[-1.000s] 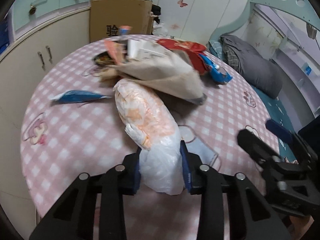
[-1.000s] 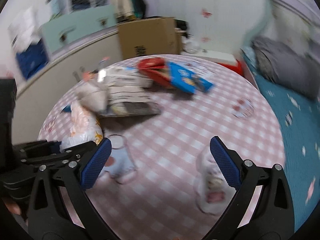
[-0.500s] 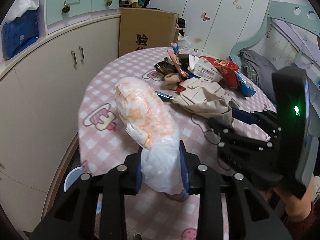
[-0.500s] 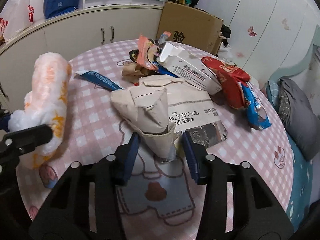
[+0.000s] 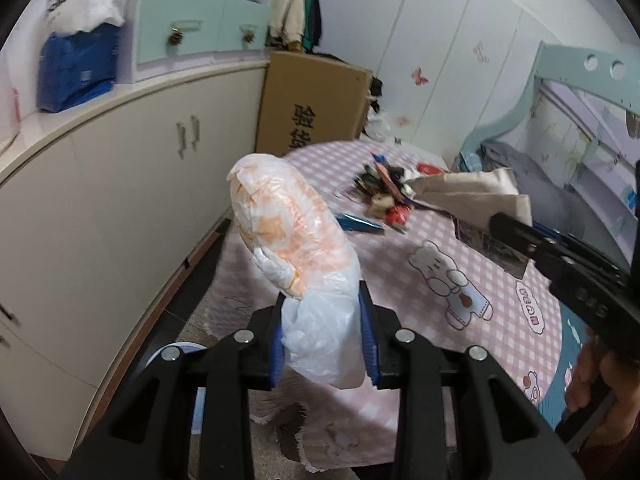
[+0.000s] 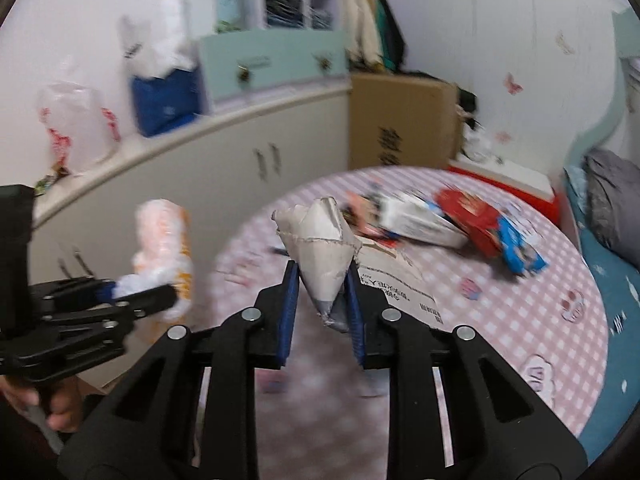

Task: Collect trash
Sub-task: 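Carry the white bag and beige paper bag to the blue bin with both tools, then open both tools to drop the bags into the blue bin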

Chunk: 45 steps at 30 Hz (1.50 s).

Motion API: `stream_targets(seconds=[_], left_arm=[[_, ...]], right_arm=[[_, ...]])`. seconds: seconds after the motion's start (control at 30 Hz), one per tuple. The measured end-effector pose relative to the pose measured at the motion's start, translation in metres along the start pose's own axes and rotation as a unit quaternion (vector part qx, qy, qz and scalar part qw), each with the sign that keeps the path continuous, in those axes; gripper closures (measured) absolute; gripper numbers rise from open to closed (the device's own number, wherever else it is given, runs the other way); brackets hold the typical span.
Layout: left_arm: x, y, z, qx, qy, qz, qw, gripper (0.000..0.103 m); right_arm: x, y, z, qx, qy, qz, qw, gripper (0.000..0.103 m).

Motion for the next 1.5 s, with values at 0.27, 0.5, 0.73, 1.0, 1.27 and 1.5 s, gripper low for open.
stream_targets(seconds=[0.27, 0.5, 0.73, 1.0, 1.27, 1.5], left_arm=[[0.014, 0.022, 0.099, -0.048, 0.046, -0.009, 0.9977, 0.073], [0.071, -0.027, 0.207, -0.119, 0.101, 0.071, 0.9852, 0.073], [0.154, -0.133, 0.259, -0.117, 0.131, 0.197, 0.9644, 0.072], [0.210, -0.228, 0.273, -0.123, 0.128, 0.282, 0.9427, 0.066], [0.239, -0.254, 0.264, -0.131, 0.118, 0.301, 0.9374, 0.036], [0.251, -0.252, 0.270, -0.146, 0.129, 0.308, 0.9312, 0.030]], right_arm=[[-0.013, -0.038, 0.120, -0.116, 0.020, 0.000, 0.993, 0.080], [0.035, -0.146, 0.206, -0.181, 0.009, 0.084, 0.980, 0.080], [0.122, -0.262, 0.226, -0.169, -0.018, 0.194, 0.966, 0.080], [0.190, -0.337, 0.193, -0.124, -0.047, 0.265, 0.955, 0.080], [0.218, -0.364, 0.182, -0.107, -0.055, 0.285, 0.951, 0.080], [0.239, -0.375, 0.180, -0.109, -0.056, 0.293, 0.948, 0.080]])
Point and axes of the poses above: each gripper's, at about its wrist camera, not at the fingertips, and y roughly against the way its jaws point, z to its left, x to its underside, the point moved 10 cm from there along -y, roughly the way its jaws point, and after that the axes turned 13 degrees about -x, right-handed, at the moved point
